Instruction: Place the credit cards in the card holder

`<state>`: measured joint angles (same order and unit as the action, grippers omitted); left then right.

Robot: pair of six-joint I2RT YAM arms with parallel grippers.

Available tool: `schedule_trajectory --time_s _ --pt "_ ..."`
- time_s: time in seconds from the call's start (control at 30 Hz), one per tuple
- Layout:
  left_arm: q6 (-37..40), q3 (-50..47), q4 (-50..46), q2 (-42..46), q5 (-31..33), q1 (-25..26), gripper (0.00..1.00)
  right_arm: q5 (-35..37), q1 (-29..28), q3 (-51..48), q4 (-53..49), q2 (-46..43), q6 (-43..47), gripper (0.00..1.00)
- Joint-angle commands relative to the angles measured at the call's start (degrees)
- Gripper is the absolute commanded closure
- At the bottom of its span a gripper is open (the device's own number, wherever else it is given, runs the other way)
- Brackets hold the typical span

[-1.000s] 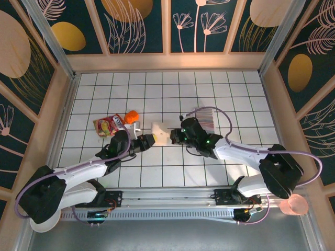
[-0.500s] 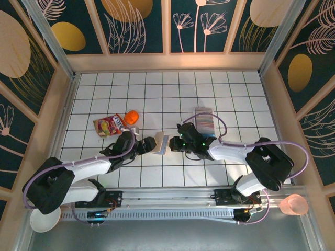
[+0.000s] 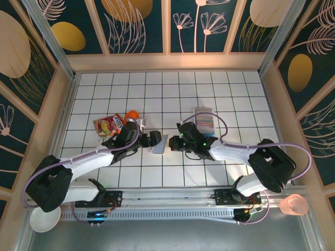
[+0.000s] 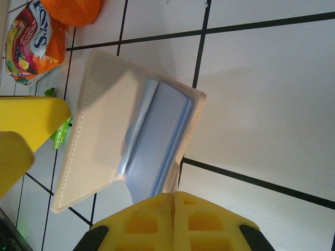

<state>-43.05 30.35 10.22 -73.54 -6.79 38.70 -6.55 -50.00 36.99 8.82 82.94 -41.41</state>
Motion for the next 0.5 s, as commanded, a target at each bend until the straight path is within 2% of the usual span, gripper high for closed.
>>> schedule_trajectory --time_s 0.0,0.1,0.23,0.33,0.37,0.47 --pt "2.67 1.68 -3.93 -1.40 0.33 0.40 0.22 0.03 -0.69 1.15 -0.24 -1.80 1.59 1.00" --pt "3.41 2.08 -5.58 -2.34 3.08 0.45 0.38 0.86 -0.55 1.04 -1.15 -2.21 1.90 1.00" --pt "2.75 1.71 -5.25 -2.74 3.86 0.47 0.70 2.27 -0.51 0.99 -2.85 -2.54 2.10 1.00" --pt "1.25 0.48 -3.99 -1.91 2.92 0.43 0.81 4.16 0.19 0.74 -4.47 -2.76 2.55 1.00" --pt "0.56 -0.33 -3.19 -1.40 2.53 0.44 0.87 4.02 0.92 0.48 -4.64 -2.69 2.81 1.00" --pt "-1.82 -3.51 -0.22 -0.24 1.25 0.44 0.95 3.46 3.29 -0.33 -5.21 -2.40 3.70 1.00"
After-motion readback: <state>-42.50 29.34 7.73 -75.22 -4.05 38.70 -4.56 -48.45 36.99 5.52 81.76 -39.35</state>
